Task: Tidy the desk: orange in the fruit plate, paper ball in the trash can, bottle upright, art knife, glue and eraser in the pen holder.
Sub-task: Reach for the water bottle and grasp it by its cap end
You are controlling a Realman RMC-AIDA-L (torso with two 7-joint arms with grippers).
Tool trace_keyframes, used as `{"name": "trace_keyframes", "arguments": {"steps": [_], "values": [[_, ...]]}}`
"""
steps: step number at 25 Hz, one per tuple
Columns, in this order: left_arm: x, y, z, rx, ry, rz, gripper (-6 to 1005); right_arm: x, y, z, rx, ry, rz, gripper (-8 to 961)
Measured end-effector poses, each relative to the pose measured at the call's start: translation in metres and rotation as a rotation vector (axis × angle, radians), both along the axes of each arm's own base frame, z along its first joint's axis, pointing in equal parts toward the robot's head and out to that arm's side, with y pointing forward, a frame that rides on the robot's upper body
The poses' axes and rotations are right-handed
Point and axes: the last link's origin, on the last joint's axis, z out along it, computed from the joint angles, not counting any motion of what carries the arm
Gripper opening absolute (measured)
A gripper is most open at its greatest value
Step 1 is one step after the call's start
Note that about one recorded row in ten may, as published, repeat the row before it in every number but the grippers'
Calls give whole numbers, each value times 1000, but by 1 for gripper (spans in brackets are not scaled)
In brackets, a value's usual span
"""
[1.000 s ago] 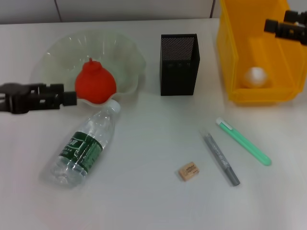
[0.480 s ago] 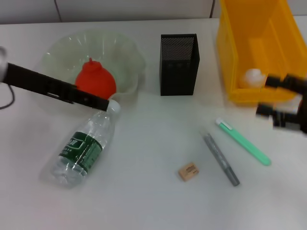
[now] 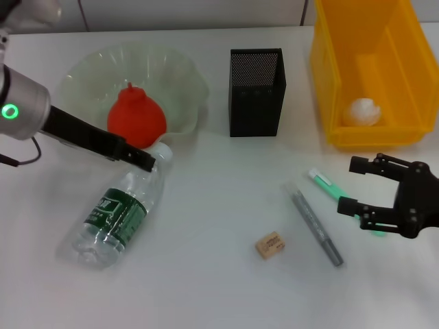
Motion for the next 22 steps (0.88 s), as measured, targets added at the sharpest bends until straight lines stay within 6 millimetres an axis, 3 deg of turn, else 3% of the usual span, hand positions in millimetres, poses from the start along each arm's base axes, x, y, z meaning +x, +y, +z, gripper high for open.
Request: {"name": "trace_keyframes", "arguments": {"steps": [22], "values": [[1,-4,-36,-16,81,-39,830,4,2,-3,5,-1,-32,819]]}}
